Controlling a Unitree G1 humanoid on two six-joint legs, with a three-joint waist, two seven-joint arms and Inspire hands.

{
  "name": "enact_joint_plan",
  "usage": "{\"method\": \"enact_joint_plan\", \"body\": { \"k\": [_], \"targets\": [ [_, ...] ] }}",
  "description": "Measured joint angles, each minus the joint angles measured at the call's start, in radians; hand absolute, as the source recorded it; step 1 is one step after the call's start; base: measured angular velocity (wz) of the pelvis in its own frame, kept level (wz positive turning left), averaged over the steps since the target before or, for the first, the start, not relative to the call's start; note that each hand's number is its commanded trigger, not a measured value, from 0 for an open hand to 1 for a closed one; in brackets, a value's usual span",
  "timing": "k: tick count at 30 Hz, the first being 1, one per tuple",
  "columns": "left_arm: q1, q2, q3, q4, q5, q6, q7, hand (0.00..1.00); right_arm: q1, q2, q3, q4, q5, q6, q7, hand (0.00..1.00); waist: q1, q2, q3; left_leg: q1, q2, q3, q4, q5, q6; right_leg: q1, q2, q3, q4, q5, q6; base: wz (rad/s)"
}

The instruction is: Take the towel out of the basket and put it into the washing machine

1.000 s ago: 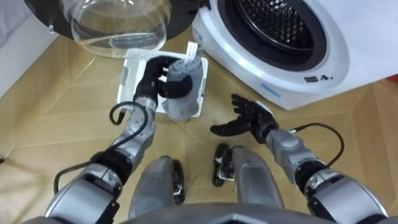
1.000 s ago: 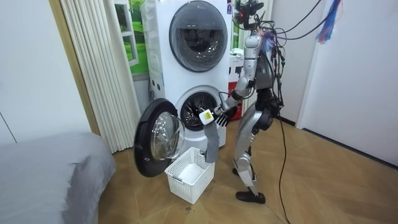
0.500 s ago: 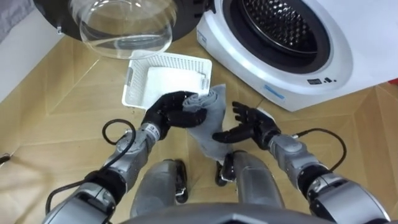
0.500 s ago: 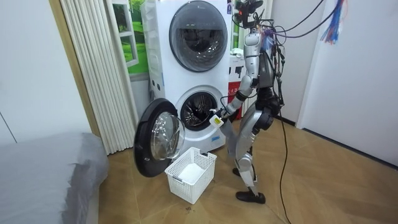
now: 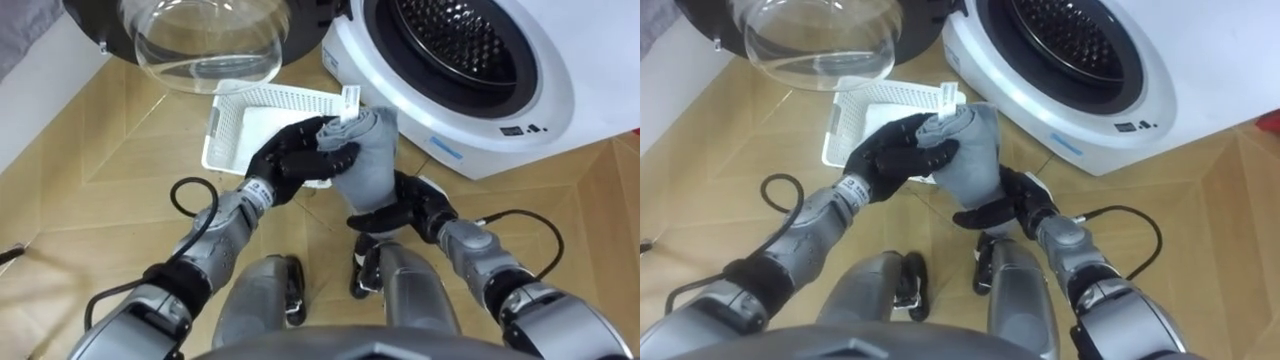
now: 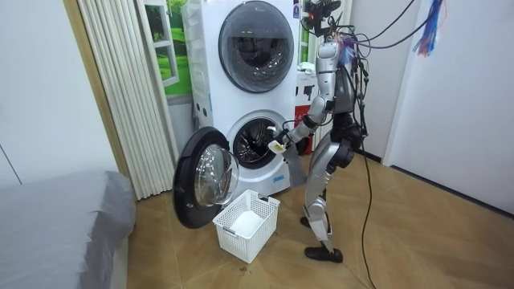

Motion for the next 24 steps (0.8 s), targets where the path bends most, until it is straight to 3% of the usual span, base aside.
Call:
{"method": "enact_joint_plan", "body": {
  "k": [6, 7, 8, 16, 24],
  "targets": [
    [-0.019, 0.003, 0.012, -0.065, 0.000, 0.012, -0.003, 1.00, -0.010, 0.001, -0.017, -0.004, -0.003, -0.023, 0.011, 0.00, -0.002, 0.006, 0.0011, -0.019, 0.008, -0.018, -0.001, 0.002, -0.003, -0.001, 0.012, -0.015, -0.027, 0.009, -0.004, 0.05],
    [-0.031, 0.005, 0.012, -0.065, 0.000, 0.015, -0.003, 1.00, -0.015, 0.000, -0.018, -0.003, 0.001, -0.027, 0.011, 0.30, -0.001, 0.007, 0.0016, -0.021, 0.008, -0.021, -0.001, 0.002, -0.003, 0.000, 0.013, -0.018, -0.029, 0.009, -0.004, 0.06],
    [-0.044, 0.010, 0.012, -0.065, -0.004, 0.020, -0.004, 1.00, -0.019, 0.001, -0.018, -0.003, 0.005, -0.029, 0.011, 1.00, -0.001, 0.009, 0.0025, -0.023, 0.008, -0.023, 0.000, 0.002, -0.003, 0.000, 0.012, -0.020, -0.030, 0.009, -0.004, 0.04],
    [-0.068, 0.017, 0.013, -0.065, -0.109, 0.034, -0.044, 1.00, -0.026, 0.001, -0.020, -0.022, 0.008, -0.023, -0.002, 1.00, -0.001, 0.010, 0.0023, -0.006, 0.004, -0.024, -0.015, 0.002, -0.003, 0.013, 0.012, -0.019, -0.043, 0.010, -0.002, 0.00],
    [-0.069, 0.017, 0.011, -0.065, -0.115, 0.066, -0.085, 1.00, -0.016, 0.009, -0.020, -0.021, 0.004, 0.011, 0.008, 1.00, -0.025, 0.005, 0.0015, 0.032, 0.001, -0.023, -0.051, 0.010, -0.004, 0.050, 0.013, -0.021, -0.073, 0.015, 0.003, 0.00]
  ]
}}
